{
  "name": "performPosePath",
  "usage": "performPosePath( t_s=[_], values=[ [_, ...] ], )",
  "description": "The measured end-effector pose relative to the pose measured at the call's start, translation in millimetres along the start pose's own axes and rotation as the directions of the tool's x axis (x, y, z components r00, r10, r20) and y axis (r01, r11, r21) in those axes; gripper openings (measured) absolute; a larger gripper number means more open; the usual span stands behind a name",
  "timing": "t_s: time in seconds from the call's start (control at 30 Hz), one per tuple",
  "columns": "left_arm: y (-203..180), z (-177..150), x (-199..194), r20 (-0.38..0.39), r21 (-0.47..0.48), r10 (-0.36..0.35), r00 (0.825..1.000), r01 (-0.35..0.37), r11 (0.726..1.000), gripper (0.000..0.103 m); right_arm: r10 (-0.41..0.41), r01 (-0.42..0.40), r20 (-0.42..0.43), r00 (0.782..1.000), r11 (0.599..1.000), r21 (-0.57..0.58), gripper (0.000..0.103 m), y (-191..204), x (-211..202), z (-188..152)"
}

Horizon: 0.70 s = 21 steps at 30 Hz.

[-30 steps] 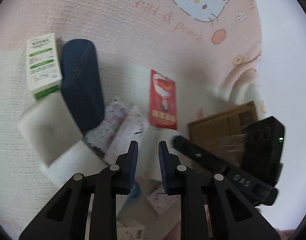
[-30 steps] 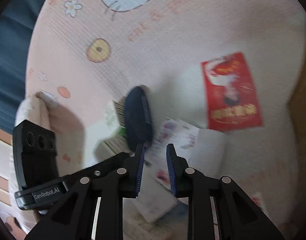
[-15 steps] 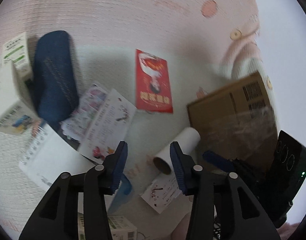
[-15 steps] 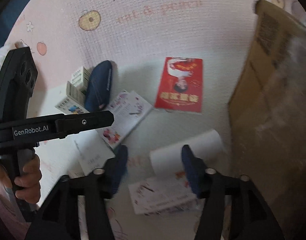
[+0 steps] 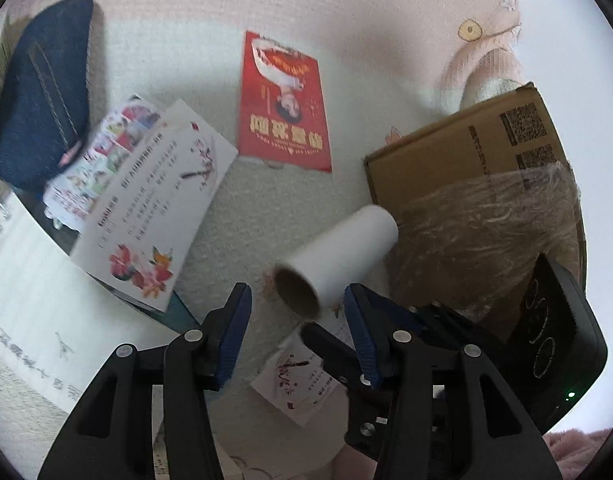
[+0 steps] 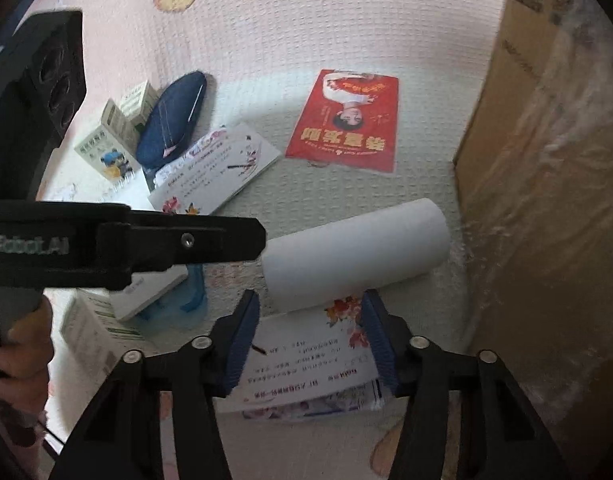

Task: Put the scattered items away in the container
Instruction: 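Align both tools around the ends of the white paper towel roll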

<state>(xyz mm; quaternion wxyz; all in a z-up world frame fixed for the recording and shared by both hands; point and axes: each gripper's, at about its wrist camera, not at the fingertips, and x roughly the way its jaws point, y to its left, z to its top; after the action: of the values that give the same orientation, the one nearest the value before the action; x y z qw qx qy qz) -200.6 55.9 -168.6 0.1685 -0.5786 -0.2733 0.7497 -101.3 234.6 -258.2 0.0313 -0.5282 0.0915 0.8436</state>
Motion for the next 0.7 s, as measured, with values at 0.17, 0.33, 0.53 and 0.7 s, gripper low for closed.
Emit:
performPosePath(
  t_s=[0.17,0.33,0.53,0.7],
  values=[
    [0.9,5.9,-17.3,0.064,0.026,0.071,0.995,-0.073,0.997,0.052,0.157,-0.157,0.056,0.986,0.988,0.000,0.041,6.3,7.0,10.4],
    [3.4,16.5,-29.0,0.106,0.013,0.058,0.993,-0.059,0.998,0.052,0.120,-0.120,0.105,0.987,0.993,-0.010,0.041,3.9,-7.7,24.5],
    [-5.8,27.8,-0.1,0.090,0.006,0.046,0.995,-0.047,0.999,0.052,-0.001,0.009,0.126,0.992,0.998,-0.058,0.041,-4.5,-14.9,28.1],
    [-0.5,40.1,12.9,0.101,-0.026,0.099,0.990,-0.097,0.995,0.041,-0.194,0.215,0.172,0.966,0.970,-0.110,0.041,2.1,-10.8,30.3]
  ],
)
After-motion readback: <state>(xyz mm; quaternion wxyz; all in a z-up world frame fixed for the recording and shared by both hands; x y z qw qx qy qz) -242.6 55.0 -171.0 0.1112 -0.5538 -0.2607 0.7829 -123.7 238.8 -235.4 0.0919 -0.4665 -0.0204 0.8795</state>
